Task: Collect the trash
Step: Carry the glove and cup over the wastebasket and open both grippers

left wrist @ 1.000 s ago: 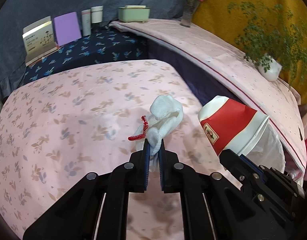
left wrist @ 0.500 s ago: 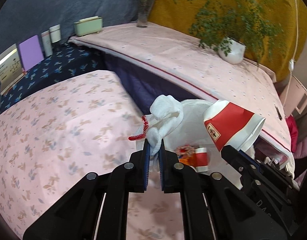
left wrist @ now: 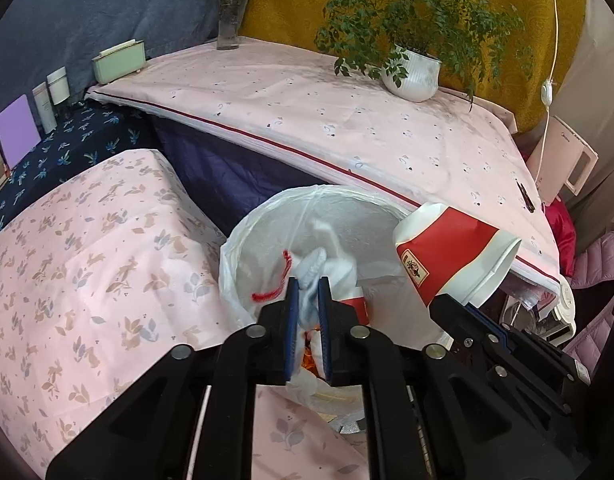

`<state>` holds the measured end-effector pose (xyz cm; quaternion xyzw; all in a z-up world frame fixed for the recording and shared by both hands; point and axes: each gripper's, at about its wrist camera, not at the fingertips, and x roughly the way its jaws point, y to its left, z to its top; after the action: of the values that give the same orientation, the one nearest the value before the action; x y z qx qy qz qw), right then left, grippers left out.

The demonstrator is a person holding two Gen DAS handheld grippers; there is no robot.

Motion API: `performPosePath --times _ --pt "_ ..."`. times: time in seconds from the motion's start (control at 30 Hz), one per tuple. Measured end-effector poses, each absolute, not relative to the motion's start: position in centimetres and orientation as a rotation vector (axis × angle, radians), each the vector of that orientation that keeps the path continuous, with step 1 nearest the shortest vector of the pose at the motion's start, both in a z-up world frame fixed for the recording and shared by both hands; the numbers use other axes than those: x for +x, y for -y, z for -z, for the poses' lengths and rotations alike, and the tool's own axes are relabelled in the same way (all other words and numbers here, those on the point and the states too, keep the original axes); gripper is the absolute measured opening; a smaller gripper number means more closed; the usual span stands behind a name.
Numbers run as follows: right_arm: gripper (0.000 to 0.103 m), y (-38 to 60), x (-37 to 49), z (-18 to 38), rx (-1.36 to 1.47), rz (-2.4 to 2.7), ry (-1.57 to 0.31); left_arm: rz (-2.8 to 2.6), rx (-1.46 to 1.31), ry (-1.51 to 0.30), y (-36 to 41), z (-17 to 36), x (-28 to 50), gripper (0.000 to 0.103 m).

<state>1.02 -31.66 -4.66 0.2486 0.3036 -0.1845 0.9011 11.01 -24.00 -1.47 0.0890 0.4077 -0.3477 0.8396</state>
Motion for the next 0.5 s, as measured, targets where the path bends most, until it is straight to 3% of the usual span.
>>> performPosePath --times 0.13,0.5 --pt "0.004 31.7 1.1 4.8 0.517 0.382 -0.628 0.708 0.173 -0.863 23.8 1.6 11.3 0.039" --pt "0.006 31.1 2.6 4.9 0.513 0.351 -0.642 0.645 0.158 -0.867 22.1 2.0 12.3 0.043"
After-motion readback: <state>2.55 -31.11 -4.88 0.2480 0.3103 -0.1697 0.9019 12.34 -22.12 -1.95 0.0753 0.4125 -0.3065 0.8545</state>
